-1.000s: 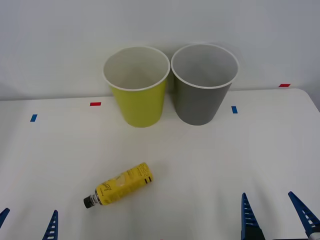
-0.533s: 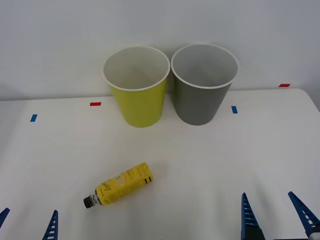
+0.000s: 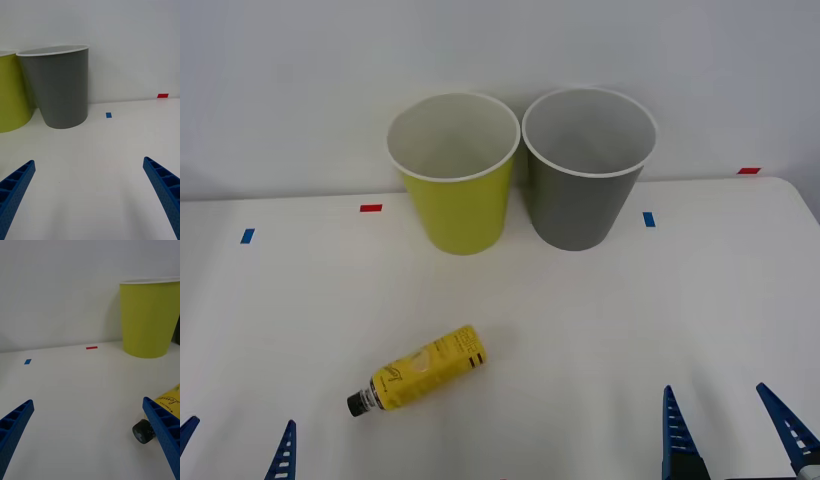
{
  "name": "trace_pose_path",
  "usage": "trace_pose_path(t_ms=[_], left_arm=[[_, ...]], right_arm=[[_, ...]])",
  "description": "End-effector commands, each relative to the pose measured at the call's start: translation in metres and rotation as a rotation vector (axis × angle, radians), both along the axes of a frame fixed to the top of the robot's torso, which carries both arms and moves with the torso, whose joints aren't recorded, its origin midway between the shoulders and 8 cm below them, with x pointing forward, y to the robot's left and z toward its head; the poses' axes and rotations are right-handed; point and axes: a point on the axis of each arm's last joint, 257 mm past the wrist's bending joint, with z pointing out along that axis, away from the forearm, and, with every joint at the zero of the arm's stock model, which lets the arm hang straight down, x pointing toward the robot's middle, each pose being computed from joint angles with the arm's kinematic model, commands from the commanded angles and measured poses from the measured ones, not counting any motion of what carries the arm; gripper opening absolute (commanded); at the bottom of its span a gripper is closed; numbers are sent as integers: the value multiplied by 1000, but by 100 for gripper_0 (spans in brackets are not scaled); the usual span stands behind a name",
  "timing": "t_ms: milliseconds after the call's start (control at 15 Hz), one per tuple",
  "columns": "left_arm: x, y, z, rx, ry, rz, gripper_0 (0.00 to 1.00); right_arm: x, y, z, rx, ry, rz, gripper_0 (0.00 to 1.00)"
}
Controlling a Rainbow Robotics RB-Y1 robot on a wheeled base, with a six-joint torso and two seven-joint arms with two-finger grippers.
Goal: Put cans in the gray bin and PET bottles in the light green bin.
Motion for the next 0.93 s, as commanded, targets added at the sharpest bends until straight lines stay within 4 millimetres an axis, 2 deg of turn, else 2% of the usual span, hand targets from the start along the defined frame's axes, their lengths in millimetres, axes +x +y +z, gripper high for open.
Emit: trace_pose_path(t_ms=[67,933], left_arm=[[0,0,0,0,0,0,100],[0,0,0,0,0,0,100]], right_arm=[[0,0,0,0,0,0,100],[0,0,0,0,0,0,100]])
